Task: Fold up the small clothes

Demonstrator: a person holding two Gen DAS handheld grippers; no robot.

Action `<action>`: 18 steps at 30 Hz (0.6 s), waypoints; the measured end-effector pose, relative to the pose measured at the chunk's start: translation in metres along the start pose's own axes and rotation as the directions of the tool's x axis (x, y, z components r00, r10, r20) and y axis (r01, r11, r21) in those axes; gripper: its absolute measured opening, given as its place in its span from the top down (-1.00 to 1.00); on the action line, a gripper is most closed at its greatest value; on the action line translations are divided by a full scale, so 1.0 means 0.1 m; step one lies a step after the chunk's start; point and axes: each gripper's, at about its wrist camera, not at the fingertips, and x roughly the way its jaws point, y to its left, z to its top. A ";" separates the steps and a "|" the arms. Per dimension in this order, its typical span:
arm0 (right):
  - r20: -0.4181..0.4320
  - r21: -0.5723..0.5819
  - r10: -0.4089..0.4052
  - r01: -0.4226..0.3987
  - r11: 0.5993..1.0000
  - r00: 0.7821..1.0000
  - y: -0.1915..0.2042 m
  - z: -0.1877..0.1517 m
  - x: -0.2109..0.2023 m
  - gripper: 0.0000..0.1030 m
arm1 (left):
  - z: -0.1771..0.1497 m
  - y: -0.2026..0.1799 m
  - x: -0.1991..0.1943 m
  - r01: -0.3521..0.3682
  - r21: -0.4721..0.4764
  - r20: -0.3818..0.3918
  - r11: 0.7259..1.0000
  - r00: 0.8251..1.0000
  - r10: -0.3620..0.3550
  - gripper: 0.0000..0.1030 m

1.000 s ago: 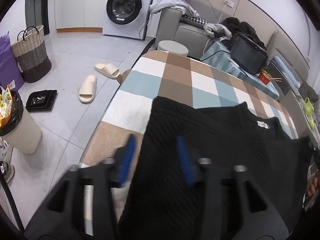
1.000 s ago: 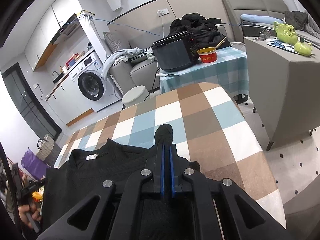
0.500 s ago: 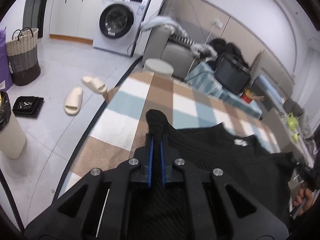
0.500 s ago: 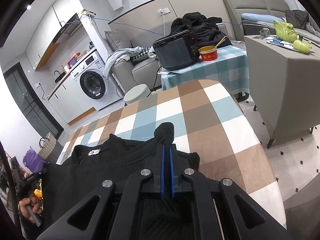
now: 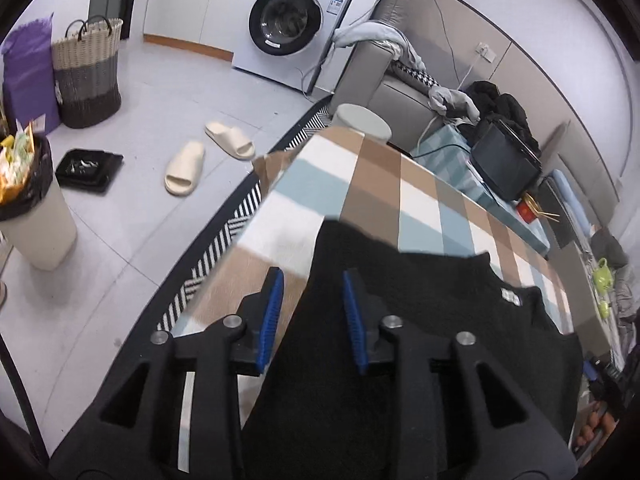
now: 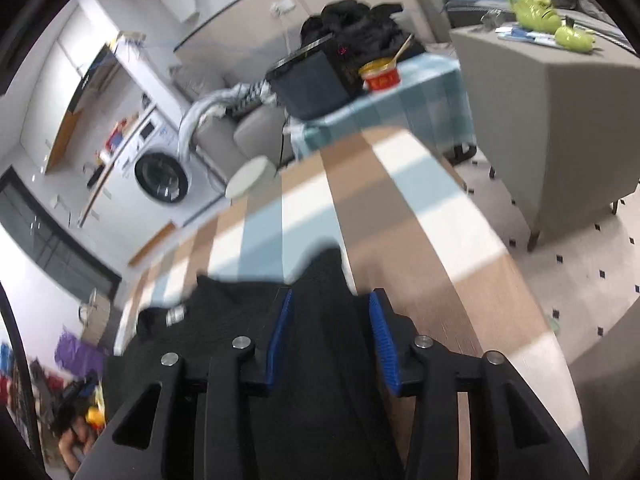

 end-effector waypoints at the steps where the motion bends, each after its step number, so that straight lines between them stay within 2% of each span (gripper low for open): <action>1: -0.032 -0.003 -0.004 0.004 1.000 0.999 -0.03 -0.06 -0.02 0.15 | -0.05 0.02 -0.04 -0.007 0.007 -0.005 1.000 1.000 0.007 0.34; 3: -0.100 0.002 0.004 -0.003 1.000 0.995 -0.10 -0.22 -0.06 0.14 | -0.17 0.04 -0.13 -0.018 0.030 -0.021 0.999 1.000 0.018 0.13; 5: -0.142 -0.016 0.020 -0.023 1.000 0.990 -0.11 -0.38 -0.10 0.11 | -0.32 0.03 -0.22 -0.023 0.055 -0.044 0.998 0.999 0.026 0.05; 9: -0.147 -0.121 0.033 -0.051 0.991 0.989 -0.02 -0.76 -0.33 0.04 | -0.73 -0.06 -0.39 -0.017 0.145 -0.114 0.989 0.993 0.034 0.05; 13: -0.177 -0.218 0.030 -0.069 0.974 0.984 0.06 -1.04 -0.48 0.04 | -1.08 -0.17 -0.58 -0.019 0.252 -0.119 0.967 0.992 0.050 0.04; 14: -0.184 -0.243 0.025 -0.070 0.967 0.983 0.08 -1.11 -0.51 0.04 | -1.17 -0.19 -0.63 -0.016 0.280 -0.121 0.960 0.991 0.051 0.06; 15: -0.186 -0.272 0.022 -0.073 0.959 0.982 0.12 -1.17 -0.54 0.07 | -1.24 -0.20 -0.66 -0.009 0.299 -0.129 0.954 0.990 0.049 0.26; 16: -0.183 -0.300 0.011 -0.067 0.951 0.983 0.14 -1.22 -0.56 0.21 | -1.31 -0.22 -0.70 0.002 0.318 -0.127 0.948 0.991 0.041 0.36; 17: -0.167 -0.336 -0.014 -0.043 0.941 0.986 0.16 -1.27 -0.58 0.29 | -1.38 -0.24 -0.75 0.016 0.340 -0.121 0.940 0.992 0.027 0.55; 18: -0.163 -0.353 -0.027 -0.033 0.935 0.986 0.16 -1.31 -0.59 0.38 | -1.44 -0.27 -0.79 0.013 0.360 -0.115 0.933 0.993 0.031 0.56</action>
